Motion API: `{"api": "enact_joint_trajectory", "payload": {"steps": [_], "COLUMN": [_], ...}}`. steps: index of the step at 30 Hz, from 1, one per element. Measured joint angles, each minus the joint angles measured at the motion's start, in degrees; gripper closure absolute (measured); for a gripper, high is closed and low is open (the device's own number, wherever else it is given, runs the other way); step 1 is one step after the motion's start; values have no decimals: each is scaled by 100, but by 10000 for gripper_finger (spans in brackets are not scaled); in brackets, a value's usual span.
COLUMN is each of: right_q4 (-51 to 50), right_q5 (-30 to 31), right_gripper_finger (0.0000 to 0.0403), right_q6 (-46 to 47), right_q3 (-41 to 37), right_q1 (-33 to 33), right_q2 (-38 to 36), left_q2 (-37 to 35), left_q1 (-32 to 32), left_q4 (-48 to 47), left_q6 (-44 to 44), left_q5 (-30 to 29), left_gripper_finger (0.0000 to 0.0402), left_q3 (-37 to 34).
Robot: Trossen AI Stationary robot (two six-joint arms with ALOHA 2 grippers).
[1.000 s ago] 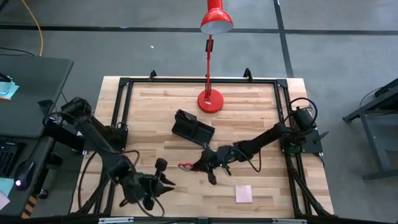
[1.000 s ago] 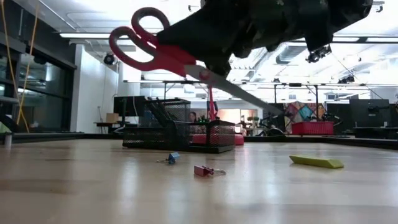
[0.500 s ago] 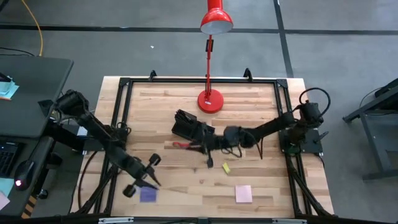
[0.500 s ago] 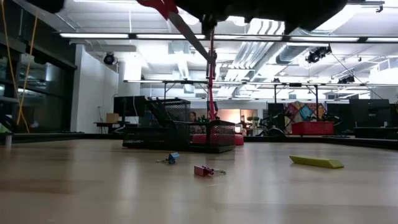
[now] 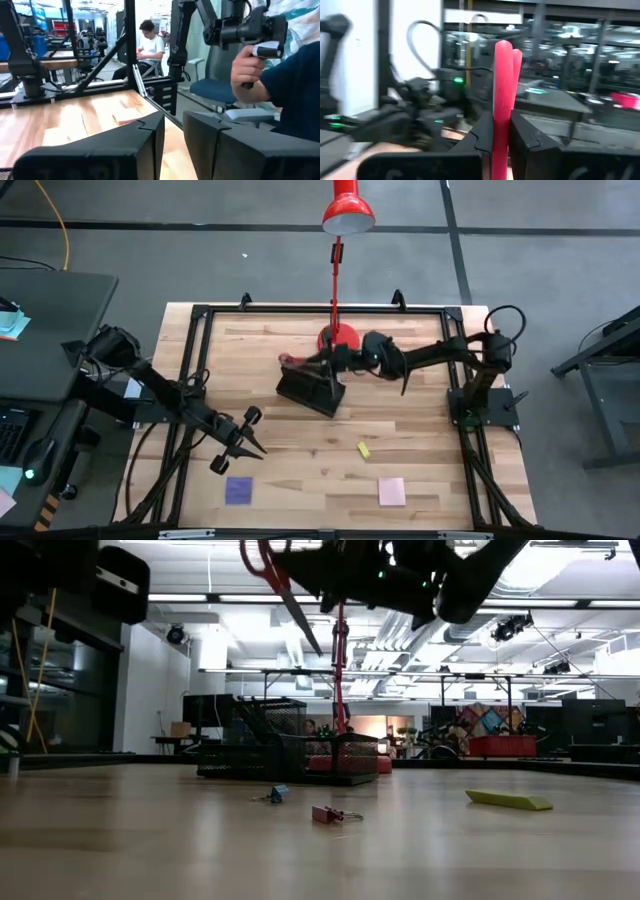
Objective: Pick and place office supplies into organizer
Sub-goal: Put the orange scissors into the desk organizer
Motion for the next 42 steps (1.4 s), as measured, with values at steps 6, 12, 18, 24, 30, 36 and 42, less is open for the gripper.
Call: {"api": "enact_joint_trajectory", "payload": {"steps": [6,12,18,24,30,36,42], "right_q4": [173,132,-142,-79,72,-21,16], "right_q5": [-150,-629,-631,-481,-501,-380,-320], "right_gripper_finger": [392,392,392,392,392,392,392], "right_q6": [75,323,407,504,580,539,446], "right_q3": [304,840,1008,1049,1047,1047,1047], "right_q1": [-465,-700,-758,-823,-811,-724,-662], "right_q2": [404,1023,1357,1509,1508,1558,1612], "left_q2": [-38,-50,-49,-48,-48,-48,-48], "left_q1": [336,639,753,751,751,751,751], "left_q4": [141,120,-252,-312,-267,-270,-274], "left_q6": [153,176,124,57,58,146,163], "left_q5": [38,9,-9,16,58,58,59], "left_gripper_finger": [339,339,339,339,339,339,339], "left_q3": [4,4,7,7,7,7,7]}}
